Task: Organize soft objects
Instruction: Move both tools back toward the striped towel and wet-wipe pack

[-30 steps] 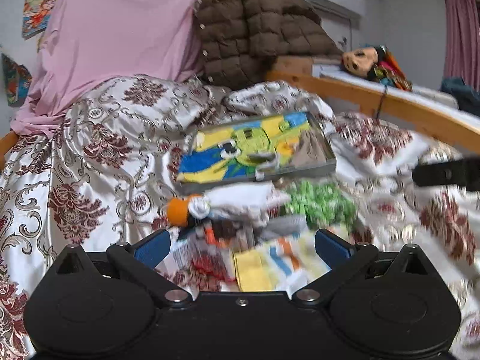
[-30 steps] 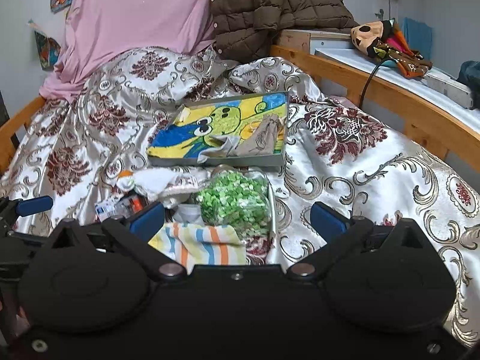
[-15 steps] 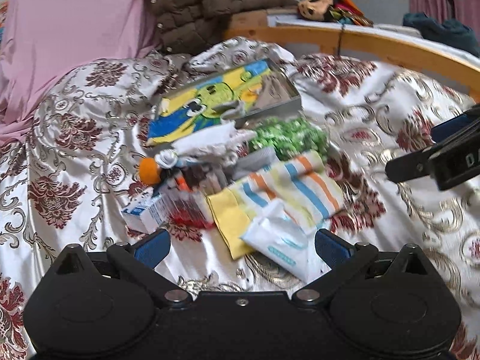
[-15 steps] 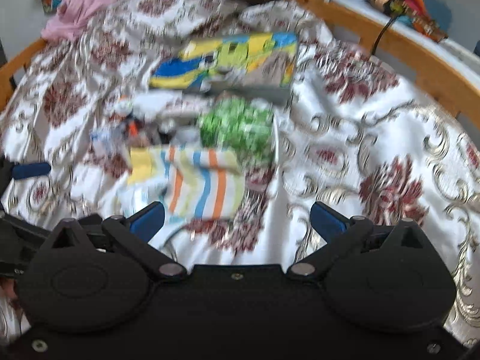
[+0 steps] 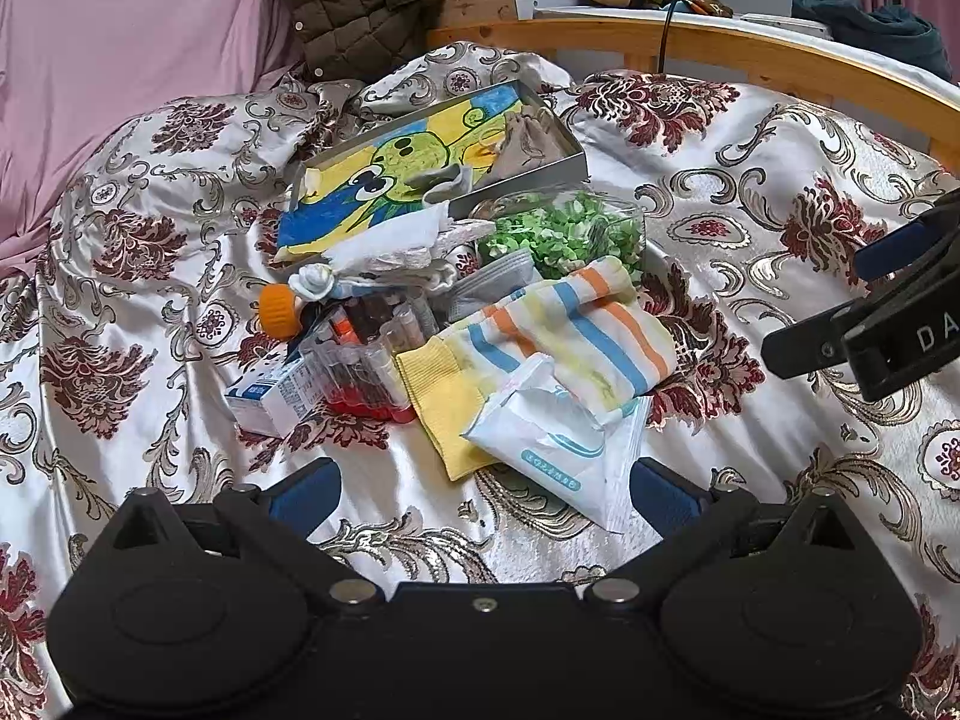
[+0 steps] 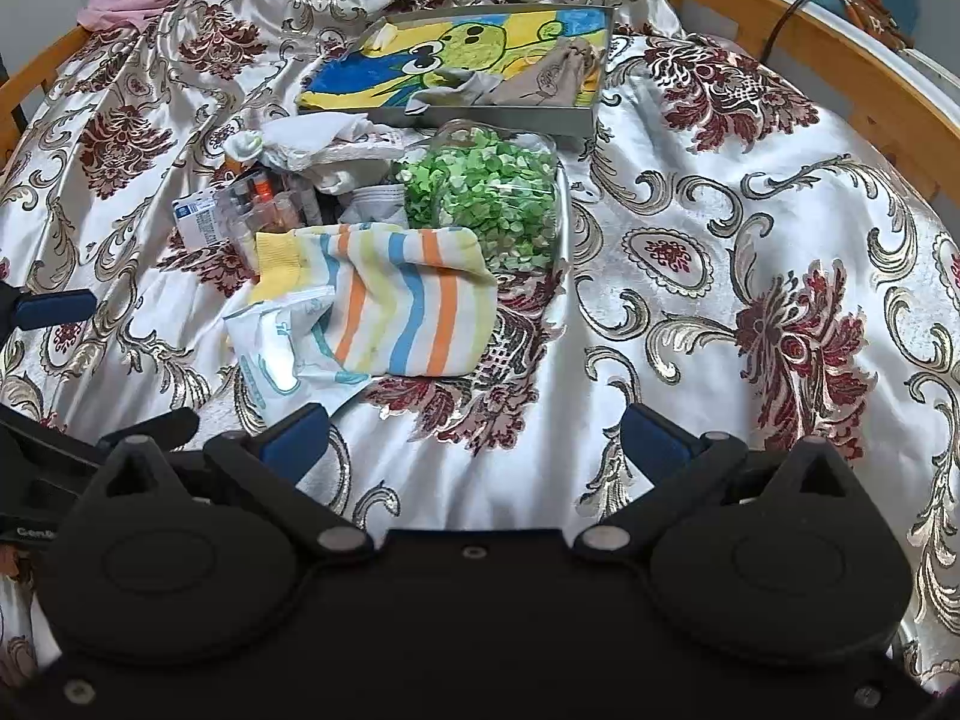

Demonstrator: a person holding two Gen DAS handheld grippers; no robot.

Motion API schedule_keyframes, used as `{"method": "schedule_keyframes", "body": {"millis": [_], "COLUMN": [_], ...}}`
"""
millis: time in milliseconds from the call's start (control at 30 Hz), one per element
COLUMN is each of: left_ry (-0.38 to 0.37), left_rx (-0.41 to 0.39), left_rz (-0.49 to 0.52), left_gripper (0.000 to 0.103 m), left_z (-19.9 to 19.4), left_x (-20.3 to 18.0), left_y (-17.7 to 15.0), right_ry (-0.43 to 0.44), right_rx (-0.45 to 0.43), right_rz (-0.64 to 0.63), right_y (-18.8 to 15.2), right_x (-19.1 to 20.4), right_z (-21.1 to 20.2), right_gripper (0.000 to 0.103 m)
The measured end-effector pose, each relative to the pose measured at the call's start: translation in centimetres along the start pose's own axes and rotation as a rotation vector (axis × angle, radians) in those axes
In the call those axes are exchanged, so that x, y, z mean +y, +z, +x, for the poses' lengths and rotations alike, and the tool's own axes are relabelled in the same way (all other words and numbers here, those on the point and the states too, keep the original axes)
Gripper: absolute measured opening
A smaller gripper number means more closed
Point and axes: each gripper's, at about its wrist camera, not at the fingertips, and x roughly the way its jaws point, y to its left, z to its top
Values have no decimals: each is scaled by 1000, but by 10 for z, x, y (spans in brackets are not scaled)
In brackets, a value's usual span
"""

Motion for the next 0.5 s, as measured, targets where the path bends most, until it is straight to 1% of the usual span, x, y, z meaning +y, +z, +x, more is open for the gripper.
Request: {"method": "schedule_keyframes", "body": {"millis": [233,500], "left_ry": [-9,-2], "left_rx": [8,18], "left_rz": [19,35], "left_gripper": [102,102], "left_z": [5,8], "left_x": [-5,-5], "left_y": [2,0], "right_ry": [3,-1], "right_rx": [-7,-23], "right_rz": [-11,-13], "right_y": [5,12], "right_x": [1,-4], "right_z": [3,13], "right_gripper": [102,102]}}
